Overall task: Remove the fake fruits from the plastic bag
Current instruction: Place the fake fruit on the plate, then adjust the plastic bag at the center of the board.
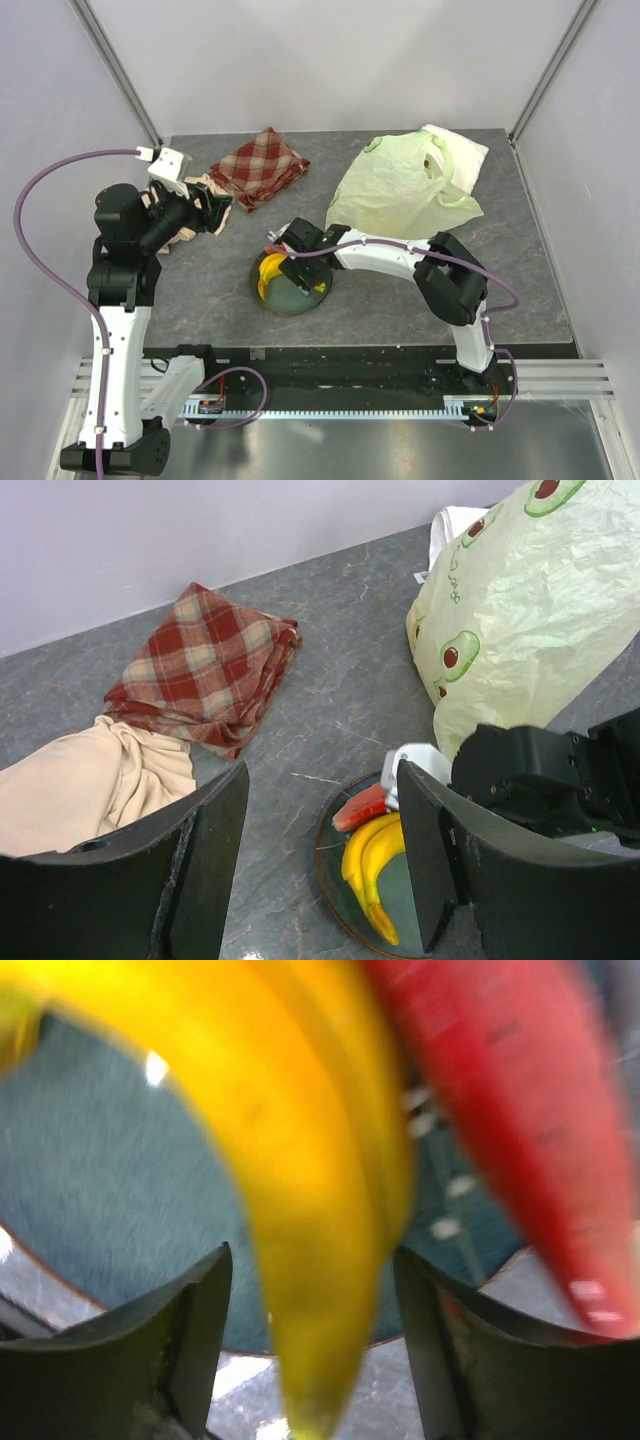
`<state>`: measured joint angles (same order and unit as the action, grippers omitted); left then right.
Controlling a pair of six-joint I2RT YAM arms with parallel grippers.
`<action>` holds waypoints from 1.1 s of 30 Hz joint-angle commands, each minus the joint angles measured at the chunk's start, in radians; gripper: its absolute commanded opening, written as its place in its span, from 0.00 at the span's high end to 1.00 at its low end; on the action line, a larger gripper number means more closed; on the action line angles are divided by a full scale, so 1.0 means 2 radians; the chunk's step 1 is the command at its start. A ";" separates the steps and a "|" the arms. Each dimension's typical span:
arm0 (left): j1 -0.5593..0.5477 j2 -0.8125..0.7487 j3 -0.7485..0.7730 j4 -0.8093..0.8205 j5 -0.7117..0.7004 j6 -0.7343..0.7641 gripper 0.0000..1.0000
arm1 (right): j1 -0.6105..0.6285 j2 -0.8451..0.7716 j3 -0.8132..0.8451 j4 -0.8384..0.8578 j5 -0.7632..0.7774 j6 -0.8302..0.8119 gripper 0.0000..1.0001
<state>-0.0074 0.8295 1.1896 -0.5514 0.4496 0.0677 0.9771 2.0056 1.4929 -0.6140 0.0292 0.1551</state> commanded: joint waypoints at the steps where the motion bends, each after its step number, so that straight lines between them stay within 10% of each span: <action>1: 0.003 0.005 0.003 0.019 0.015 -0.016 0.32 | 0.021 -0.039 -0.017 -0.011 -0.014 0.001 0.25; 19: 0.002 0.062 0.025 0.037 0.087 -0.062 0.27 | -0.045 -0.223 0.039 -0.158 -0.071 -0.090 0.04; 26: -0.103 0.175 0.146 0.028 0.163 -0.025 0.10 | -0.239 -0.297 0.105 -0.093 -0.049 -0.078 0.12; 33: -0.274 0.361 0.361 -0.041 0.062 0.088 0.13 | -0.428 -0.345 0.071 0.039 -0.036 -0.017 0.13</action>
<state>-0.4255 1.4151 1.7260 -0.5747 0.6712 0.1009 0.2829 1.3453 1.6672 -0.7189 -0.0677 0.0162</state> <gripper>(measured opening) 0.885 0.872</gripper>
